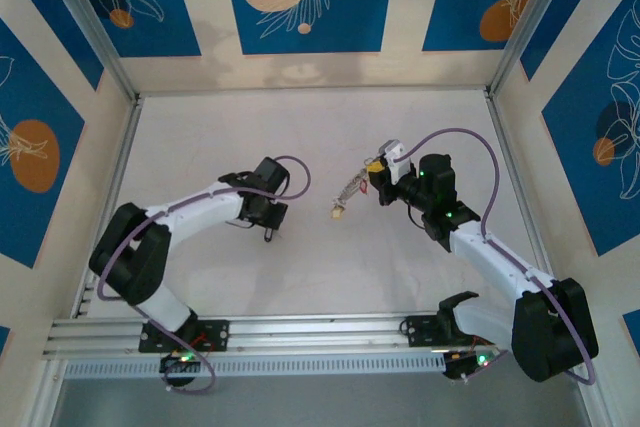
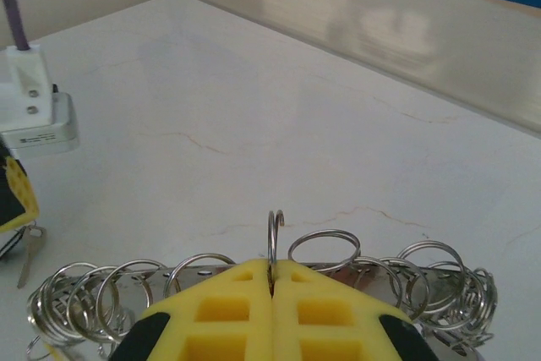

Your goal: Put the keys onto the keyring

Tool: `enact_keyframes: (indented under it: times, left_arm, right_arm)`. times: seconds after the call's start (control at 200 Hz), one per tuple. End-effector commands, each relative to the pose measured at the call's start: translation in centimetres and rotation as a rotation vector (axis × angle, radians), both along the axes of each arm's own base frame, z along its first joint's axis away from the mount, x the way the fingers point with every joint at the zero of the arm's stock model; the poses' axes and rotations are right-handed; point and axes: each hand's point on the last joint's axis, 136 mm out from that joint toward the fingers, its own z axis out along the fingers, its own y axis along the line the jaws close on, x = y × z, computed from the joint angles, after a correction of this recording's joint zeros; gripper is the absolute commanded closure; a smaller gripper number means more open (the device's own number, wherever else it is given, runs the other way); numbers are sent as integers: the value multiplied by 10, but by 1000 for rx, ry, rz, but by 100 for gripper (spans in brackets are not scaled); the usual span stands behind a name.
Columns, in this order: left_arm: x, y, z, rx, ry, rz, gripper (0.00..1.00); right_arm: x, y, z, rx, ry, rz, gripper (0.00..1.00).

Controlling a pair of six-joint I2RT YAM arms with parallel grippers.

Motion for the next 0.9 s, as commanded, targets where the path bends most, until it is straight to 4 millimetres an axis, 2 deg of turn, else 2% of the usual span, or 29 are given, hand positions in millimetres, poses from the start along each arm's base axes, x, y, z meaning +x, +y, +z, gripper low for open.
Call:
enact_keyframes:
  times: [0.0, 0.41, 0.58, 0.7, 0.895]
  left_arm:
    - [13, -5, -2, -26, 8, -5, 100]
    - [31, -5, -26, -65, 60, 55, 99]
    - [30, -8, -25, -99, 74, 72, 91]
    - [29, -1, -20, -89, 49, 98, 74]
    - [24, 3, -13, -92, 50, 118, 67]
  right_arm:
    - [0, 5, 17, 10, -76, 24, 100]
    - [0, 5, 17, 9, -78, 28, 100]
    - [-1, 4, 17, 7, -77, 25, 100]
    - [-1, 4, 17, 9, -79, 26, 100]
    - [-1, 4, 18, 12, -81, 26, 100]
